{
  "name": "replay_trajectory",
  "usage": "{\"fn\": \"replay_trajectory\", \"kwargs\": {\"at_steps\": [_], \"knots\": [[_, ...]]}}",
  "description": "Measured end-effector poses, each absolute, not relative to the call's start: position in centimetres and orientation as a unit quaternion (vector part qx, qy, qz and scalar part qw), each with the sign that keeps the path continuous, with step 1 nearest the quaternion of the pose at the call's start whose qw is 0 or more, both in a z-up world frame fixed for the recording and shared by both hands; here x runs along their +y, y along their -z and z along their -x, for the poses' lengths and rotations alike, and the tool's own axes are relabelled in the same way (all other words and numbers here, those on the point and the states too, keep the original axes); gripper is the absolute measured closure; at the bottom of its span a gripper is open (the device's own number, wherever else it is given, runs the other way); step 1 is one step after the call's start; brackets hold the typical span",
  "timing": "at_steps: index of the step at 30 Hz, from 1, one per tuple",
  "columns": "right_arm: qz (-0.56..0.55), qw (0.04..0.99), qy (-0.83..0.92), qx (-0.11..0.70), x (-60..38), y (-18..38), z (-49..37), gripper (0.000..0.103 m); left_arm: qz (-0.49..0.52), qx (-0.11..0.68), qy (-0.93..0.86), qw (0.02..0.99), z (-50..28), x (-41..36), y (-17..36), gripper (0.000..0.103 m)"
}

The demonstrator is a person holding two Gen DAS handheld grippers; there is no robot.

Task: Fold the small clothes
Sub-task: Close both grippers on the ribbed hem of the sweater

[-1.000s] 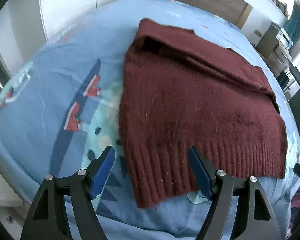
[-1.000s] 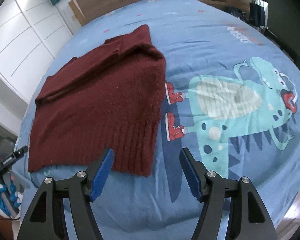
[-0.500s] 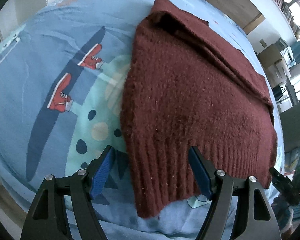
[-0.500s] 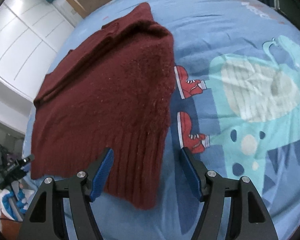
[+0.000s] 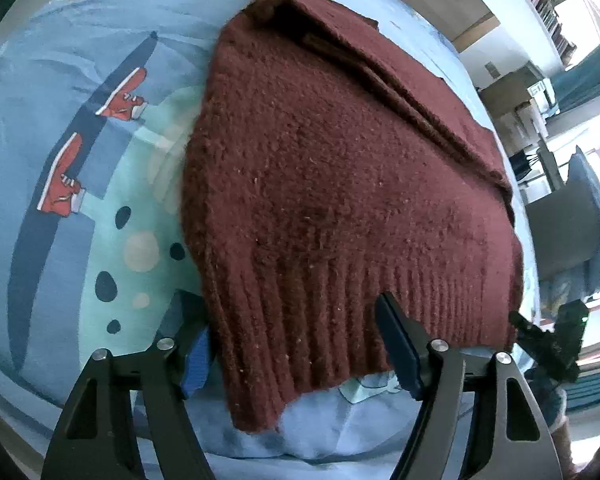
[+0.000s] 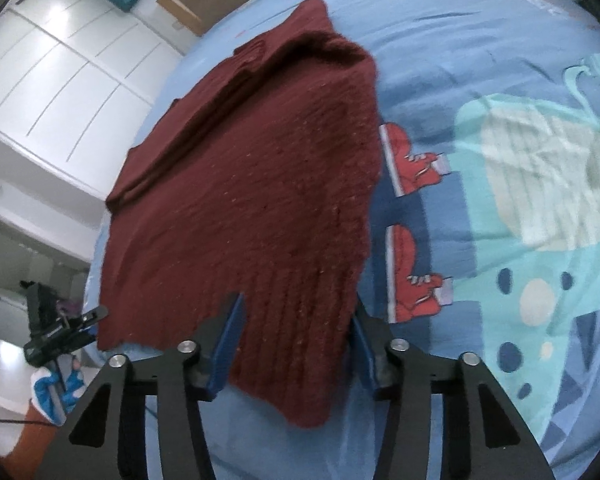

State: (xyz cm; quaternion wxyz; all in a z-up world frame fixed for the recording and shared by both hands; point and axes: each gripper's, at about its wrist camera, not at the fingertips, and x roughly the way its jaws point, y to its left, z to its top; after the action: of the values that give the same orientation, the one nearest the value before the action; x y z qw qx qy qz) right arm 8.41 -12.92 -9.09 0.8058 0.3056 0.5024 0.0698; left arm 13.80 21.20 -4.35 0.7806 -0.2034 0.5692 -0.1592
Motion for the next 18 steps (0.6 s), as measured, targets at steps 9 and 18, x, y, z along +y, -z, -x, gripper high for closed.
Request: {"fn": "replay_trajectory", "kwargs": {"at_steps": [9, 18], "knots": [[-0.344, 0.79, -0.093, 0.499, -13.7, 9.8, -8.4, 0.064, 0.237, 0.57, 0.195, 0.762, -13.3, 22.9, 4.4, 0.046], [-0.343, 0.782, -0.118, 0.507, -13.0, 10.0, -9.2, 0.074, 0.263, 0.574, 0.214, 0.746, -13.8, 23.9, 4.6, 0.058]]}}
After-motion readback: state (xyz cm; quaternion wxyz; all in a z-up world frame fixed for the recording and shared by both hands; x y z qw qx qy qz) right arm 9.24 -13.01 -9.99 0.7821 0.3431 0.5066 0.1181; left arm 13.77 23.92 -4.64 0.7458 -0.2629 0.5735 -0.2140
